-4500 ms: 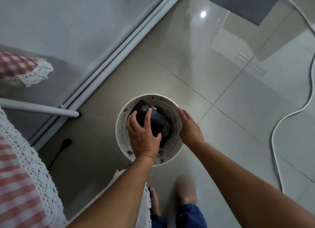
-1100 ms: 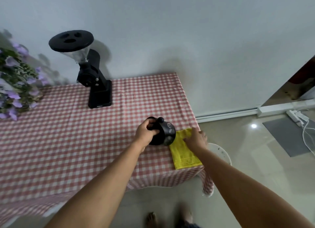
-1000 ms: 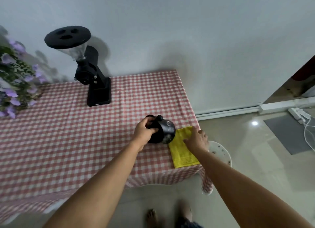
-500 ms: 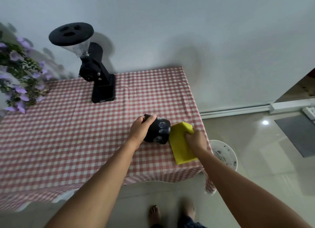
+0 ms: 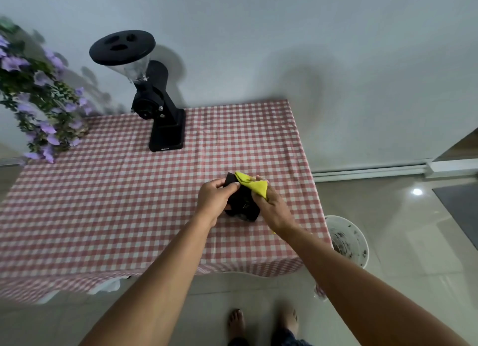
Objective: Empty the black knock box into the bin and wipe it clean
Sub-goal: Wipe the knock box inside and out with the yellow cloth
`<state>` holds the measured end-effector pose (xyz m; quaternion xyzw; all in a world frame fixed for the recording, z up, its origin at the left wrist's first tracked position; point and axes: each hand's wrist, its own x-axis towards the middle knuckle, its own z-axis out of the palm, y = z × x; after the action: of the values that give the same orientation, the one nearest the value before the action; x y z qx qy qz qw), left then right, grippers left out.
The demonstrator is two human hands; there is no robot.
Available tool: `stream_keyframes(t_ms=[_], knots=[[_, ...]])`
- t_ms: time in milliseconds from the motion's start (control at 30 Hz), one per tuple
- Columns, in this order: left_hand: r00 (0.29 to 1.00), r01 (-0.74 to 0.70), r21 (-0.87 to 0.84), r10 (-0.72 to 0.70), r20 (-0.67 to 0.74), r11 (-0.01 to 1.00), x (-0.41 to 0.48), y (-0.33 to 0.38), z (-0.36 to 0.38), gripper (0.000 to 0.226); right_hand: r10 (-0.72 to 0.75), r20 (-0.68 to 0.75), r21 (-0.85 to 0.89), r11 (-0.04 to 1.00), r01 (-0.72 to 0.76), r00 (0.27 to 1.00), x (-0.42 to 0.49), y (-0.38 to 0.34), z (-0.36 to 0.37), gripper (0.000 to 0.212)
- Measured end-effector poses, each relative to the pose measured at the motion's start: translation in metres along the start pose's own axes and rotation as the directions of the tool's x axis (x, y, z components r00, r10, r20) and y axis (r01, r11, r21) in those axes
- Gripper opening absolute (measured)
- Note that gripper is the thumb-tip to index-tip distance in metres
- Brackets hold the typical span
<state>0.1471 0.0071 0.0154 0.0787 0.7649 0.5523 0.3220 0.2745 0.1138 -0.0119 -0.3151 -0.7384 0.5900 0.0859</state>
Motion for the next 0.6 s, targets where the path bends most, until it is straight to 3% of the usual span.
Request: stream_keyframes(t_ms=[67, 133, 267, 333, 500, 600], knots=[[1.000, -0.011, -0.044, 0.011, 0.003, 0.999, -0.003, 0.001, 0.001, 0.013, -0.097, 0.009, -0.126, 0.987, 0.098, 0.995, -0.002, -0.001, 0.004, 0.046], [0.998, -0.031, -0.062, 0.034, 0.045, 0.998, -0.005, 0.003, 0.003, 0.014, -0.086, -0.019, -0.133, 0.988, 0.083, 0.996, 0.002, -0.003, 0.003, 0.046], [0.993, -0.068, -0.092, 0.076, 0.089, 0.993, -0.008, 0.010, 0.002, 0.020, 0.151, -0.020, 0.205, 0.968, -0.144, 0.988, 0.013, -0.018, -0.017, 0.051], [0.994, -0.068, -0.110, 0.077, 0.076, 0.992, -0.006, 0.013, 0.002, 0.020, 0.119, 0.009, 0.230, 0.966, -0.118, 0.993, 0.013, -0.024, -0.022, 0.044], [0.988, -0.106, -0.052, 0.111, 0.103, 0.993, -0.008, 0.023, 0.007, 0.023, -0.127, -0.008, -0.086, 0.988, 0.126, 0.992, 0.016, -0.027, -0.013, 0.056], [0.972, -0.141, -0.040, 0.146, 0.182, 0.989, -0.013, 0.029, 0.006, 0.028, 0.089, -0.017, 0.049, 0.995, -0.088, 0.996, 0.023, -0.037, -0.032, 0.061]])
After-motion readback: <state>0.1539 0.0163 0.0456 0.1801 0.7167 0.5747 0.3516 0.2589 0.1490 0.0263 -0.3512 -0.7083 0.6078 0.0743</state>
